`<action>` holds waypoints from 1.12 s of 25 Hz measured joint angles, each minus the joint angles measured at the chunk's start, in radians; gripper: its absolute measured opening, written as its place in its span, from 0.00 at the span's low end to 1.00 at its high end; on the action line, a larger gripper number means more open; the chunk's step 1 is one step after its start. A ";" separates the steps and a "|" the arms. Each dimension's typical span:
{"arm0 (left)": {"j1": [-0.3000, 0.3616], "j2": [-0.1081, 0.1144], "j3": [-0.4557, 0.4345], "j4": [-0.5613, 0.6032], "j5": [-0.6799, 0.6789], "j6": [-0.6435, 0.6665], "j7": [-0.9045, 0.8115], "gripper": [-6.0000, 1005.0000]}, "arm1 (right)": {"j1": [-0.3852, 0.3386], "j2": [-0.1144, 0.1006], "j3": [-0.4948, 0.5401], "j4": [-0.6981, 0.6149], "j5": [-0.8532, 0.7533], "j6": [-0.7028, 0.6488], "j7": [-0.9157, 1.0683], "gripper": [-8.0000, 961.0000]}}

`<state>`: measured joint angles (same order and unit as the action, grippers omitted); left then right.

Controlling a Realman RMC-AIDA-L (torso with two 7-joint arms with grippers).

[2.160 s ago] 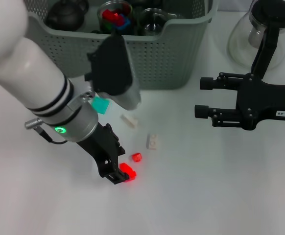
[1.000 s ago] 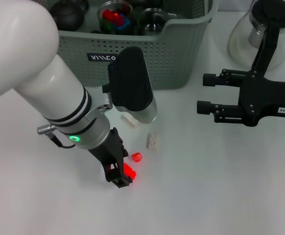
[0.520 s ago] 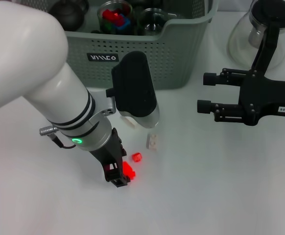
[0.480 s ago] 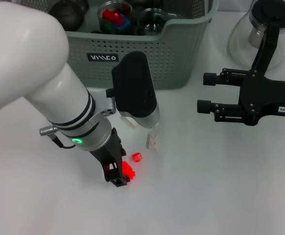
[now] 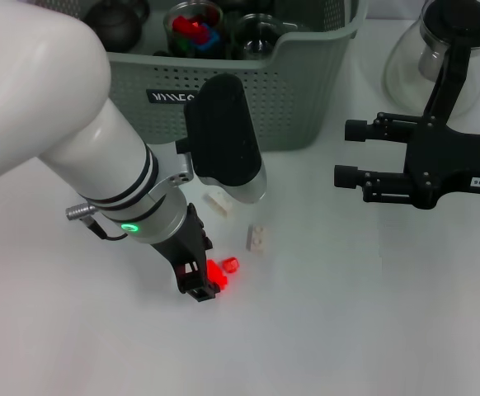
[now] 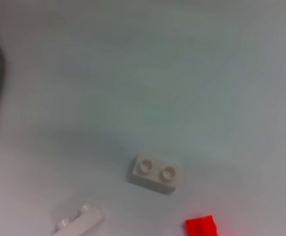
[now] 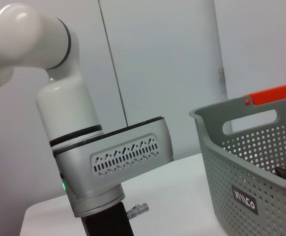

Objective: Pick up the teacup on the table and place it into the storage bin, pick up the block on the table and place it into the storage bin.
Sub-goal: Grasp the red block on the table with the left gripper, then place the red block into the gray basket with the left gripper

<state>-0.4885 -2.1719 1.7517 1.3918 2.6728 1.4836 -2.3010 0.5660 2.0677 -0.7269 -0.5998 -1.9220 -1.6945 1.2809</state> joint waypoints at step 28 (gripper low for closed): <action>0.002 -0.001 0.007 -0.004 0.016 -0.002 -0.012 0.44 | 0.000 0.000 0.001 0.002 0.000 0.004 0.000 0.79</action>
<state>-0.4862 -2.1733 1.7588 1.3874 2.6883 1.4814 -2.3135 0.5661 2.0678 -0.7255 -0.5976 -1.9220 -1.6903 1.2809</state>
